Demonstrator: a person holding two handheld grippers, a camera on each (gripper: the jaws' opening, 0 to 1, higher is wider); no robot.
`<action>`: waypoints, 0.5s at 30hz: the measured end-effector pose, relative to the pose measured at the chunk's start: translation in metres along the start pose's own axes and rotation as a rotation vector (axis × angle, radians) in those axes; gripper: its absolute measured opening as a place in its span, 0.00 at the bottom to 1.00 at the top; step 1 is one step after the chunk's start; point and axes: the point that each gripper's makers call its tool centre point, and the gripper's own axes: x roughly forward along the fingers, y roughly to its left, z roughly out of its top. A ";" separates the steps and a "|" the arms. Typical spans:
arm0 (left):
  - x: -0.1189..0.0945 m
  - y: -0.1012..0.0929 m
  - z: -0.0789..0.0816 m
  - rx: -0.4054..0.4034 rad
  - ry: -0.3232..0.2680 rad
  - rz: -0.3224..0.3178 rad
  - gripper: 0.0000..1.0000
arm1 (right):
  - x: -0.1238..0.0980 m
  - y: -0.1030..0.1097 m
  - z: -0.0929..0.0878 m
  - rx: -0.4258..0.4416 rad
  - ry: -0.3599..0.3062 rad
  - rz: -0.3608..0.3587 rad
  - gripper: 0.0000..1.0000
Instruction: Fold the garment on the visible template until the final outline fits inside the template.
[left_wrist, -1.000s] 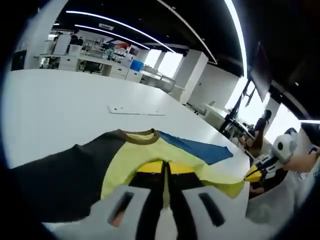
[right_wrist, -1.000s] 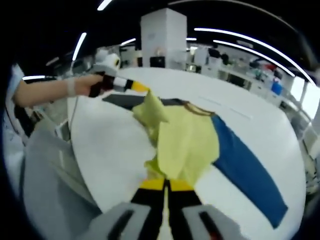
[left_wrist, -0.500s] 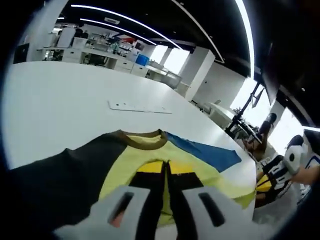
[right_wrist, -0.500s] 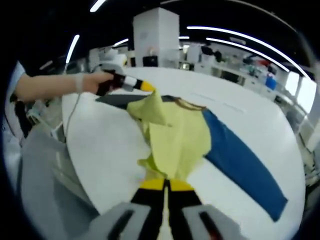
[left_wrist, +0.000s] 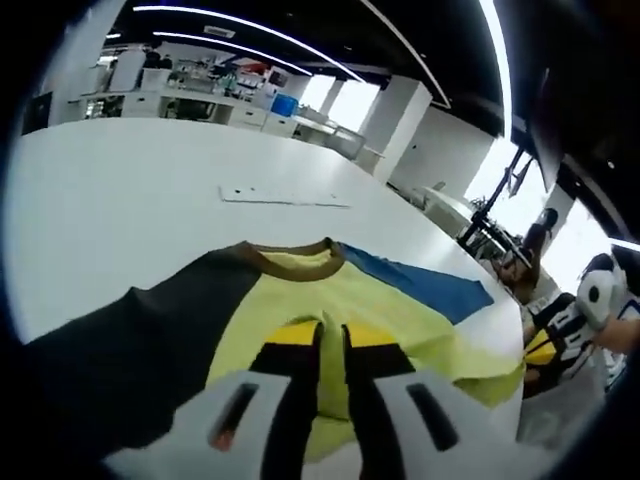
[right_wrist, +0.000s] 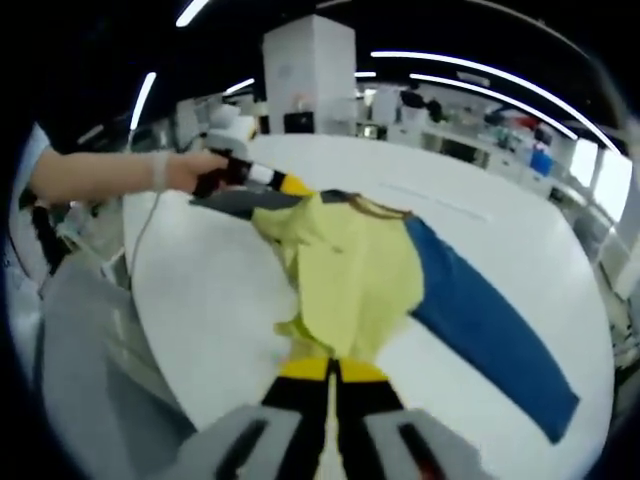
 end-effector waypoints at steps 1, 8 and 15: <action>-0.004 0.001 0.002 0.020 -0.003 0.004 0.14 | 0.000 0.001 0.000 0.001 0.000 0.000 0.00; -0.022 0.012 0.002 0.086 0.008 0.041 0.18 | 0.000 0.002 0.000 -0.004 -0.003 -0.001 0.00; -0.021 0.017 -0.016 0.148 0.096 0.053 0.17 | -0.001 0.002 -0.001 0.002 -0.003 -0.001 0.00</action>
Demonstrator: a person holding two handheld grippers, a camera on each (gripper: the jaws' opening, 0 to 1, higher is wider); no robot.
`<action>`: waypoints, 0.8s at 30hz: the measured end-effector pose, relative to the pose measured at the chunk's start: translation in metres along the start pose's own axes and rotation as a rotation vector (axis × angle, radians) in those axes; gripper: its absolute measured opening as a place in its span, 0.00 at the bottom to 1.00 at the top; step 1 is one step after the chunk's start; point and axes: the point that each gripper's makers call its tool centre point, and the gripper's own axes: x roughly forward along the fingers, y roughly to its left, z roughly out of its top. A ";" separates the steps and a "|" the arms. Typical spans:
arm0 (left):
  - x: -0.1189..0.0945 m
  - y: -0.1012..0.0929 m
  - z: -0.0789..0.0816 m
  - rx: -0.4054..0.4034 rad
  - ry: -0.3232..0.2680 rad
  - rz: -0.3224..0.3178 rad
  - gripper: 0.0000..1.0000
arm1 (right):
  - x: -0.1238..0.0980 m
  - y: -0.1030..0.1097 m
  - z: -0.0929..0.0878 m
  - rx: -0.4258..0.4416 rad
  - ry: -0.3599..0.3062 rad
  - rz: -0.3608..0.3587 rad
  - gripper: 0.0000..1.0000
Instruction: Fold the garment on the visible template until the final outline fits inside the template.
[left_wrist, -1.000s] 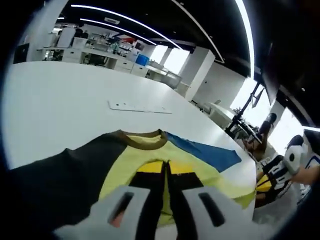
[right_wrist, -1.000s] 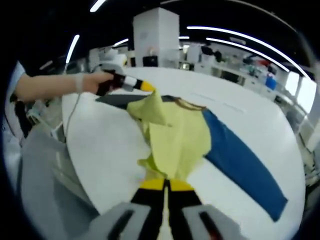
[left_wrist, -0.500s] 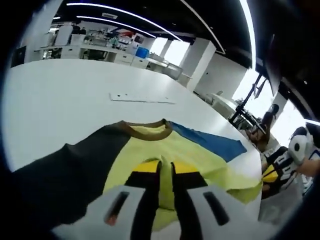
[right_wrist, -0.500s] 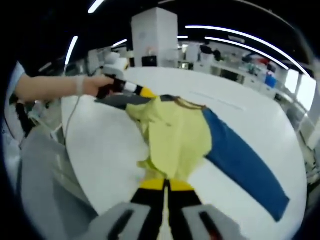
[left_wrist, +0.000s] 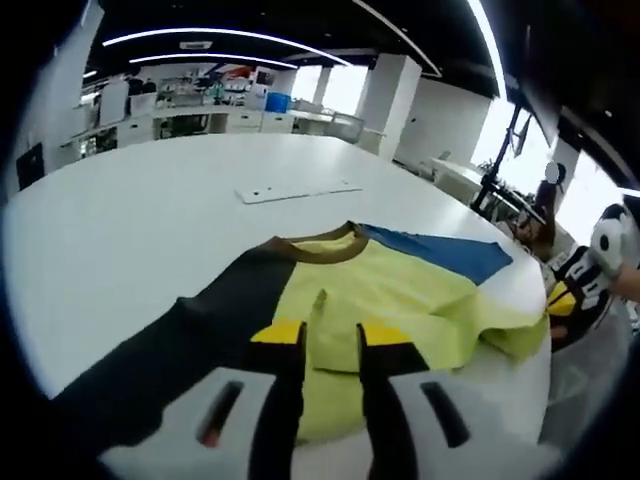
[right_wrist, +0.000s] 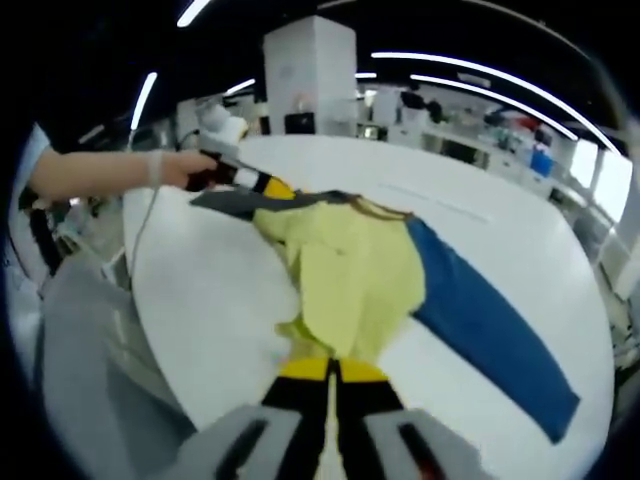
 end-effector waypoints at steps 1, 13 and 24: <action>0.003 0.001 -0.003 0.007 0.011 -0.002 0.17 | 0.000 0.000 0.000 0.001 0.000 0.000 0.00; 0.021 0.006 -0.020 0.002 0.086 0.031 0.14 | 0.001 0.002 -0.004 0.016 0.005 -0.001 0.00; 0.024 0.009 -0.023 -0.096 0.097 0.001 0.00 | 0.001 0.003 -0.003 0.019 0.006 0.002 0.00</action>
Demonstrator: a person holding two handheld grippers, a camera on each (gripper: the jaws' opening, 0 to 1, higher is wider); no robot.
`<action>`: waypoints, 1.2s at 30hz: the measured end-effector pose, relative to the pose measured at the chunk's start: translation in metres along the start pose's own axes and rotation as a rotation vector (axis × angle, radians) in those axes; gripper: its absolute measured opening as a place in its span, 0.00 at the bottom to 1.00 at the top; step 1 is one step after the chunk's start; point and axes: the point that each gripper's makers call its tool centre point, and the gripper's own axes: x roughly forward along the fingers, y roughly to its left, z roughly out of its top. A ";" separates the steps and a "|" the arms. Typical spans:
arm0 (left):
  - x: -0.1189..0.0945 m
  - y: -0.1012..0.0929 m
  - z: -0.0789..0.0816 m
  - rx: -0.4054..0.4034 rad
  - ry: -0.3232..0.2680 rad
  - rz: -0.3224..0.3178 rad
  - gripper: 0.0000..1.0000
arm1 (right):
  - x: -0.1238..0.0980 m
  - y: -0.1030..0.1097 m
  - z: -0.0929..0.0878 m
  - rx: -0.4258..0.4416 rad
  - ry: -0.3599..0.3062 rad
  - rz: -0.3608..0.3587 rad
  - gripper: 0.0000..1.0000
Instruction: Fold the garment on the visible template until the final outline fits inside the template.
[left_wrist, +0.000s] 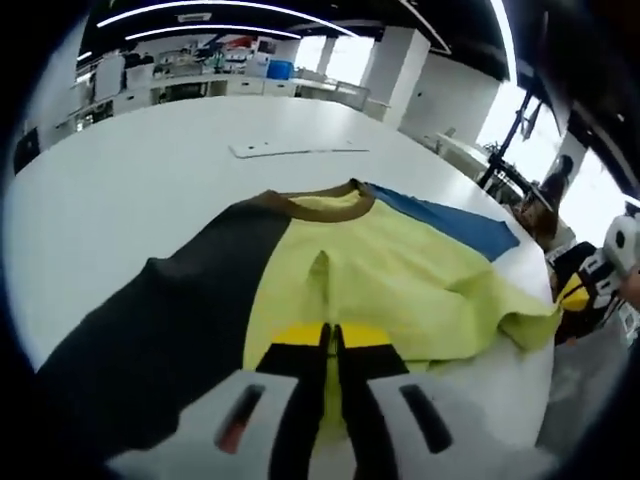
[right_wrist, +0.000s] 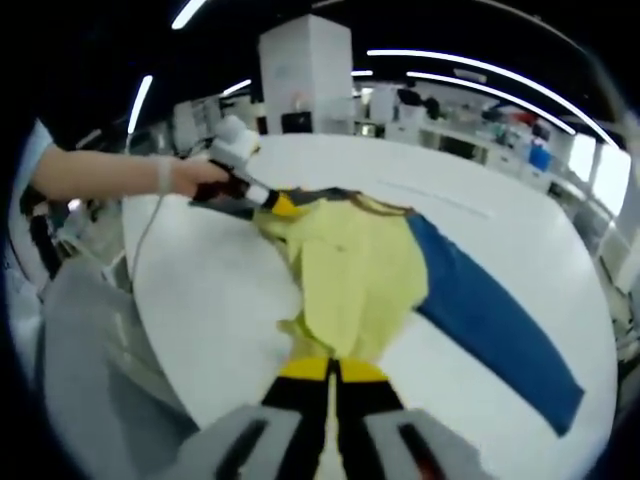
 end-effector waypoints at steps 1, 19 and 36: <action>-0.002 0.002 0.001 0.004 -0.002 0.000 0.00 | 0.000 0.000 0.000 -0.001 -0.001 0.000 0.00; -0.103 -0.020 -0.014 -0.090 -0.108 -0.032 0.00 | -0.003 0.010 0.005 -0.022 -0.024 0.019 0.00; -0.132 -0.011 -0.073 -0.203 -0.095 0.022 0.00 | 0.013 0.034 -0.017 -0.067 0.037 0.072 0.00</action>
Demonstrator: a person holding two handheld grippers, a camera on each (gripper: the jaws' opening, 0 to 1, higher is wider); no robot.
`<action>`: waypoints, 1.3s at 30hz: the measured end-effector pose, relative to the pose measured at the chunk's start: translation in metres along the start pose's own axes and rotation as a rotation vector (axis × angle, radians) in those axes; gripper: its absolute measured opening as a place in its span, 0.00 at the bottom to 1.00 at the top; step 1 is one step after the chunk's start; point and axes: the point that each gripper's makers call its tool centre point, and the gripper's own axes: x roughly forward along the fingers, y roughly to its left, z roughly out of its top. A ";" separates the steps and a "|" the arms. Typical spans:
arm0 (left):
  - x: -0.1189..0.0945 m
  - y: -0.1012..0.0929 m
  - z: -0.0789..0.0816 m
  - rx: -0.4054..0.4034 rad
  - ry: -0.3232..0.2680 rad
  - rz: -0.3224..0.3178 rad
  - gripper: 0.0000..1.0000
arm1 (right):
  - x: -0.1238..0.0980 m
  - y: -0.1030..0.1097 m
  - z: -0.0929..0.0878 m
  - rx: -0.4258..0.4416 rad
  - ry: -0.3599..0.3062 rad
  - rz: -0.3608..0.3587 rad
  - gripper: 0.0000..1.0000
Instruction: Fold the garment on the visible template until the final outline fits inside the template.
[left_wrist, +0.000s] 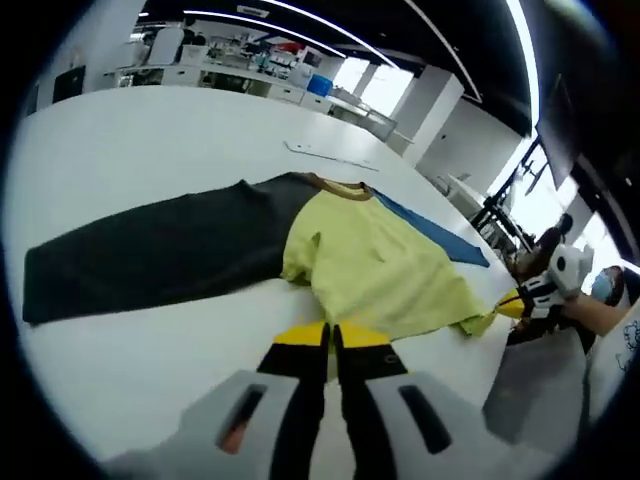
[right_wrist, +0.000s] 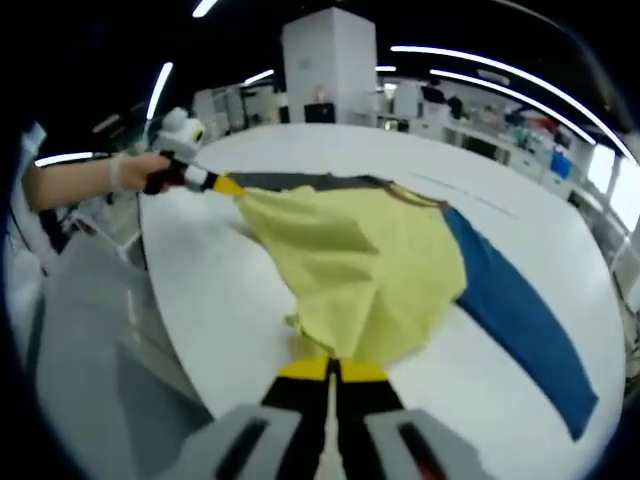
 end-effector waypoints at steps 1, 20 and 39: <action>0.000 0.000 0.000 0.000 0.000 0.000 0.00 | 0.000 0.000 0.000 -0.003 0.001 0.000 0.00; -0.032 0.001 -0.046 0.042 0.111 0.017 0.00 | -0.010 0.005 -0.004 -0.017 0.007 0.018 0.00; -0.064 0.005 -0.109 -0.021 0.235 0.028 0.00 | -0.022 0.021 -0.038 -0.051 0.082 0.068 0.00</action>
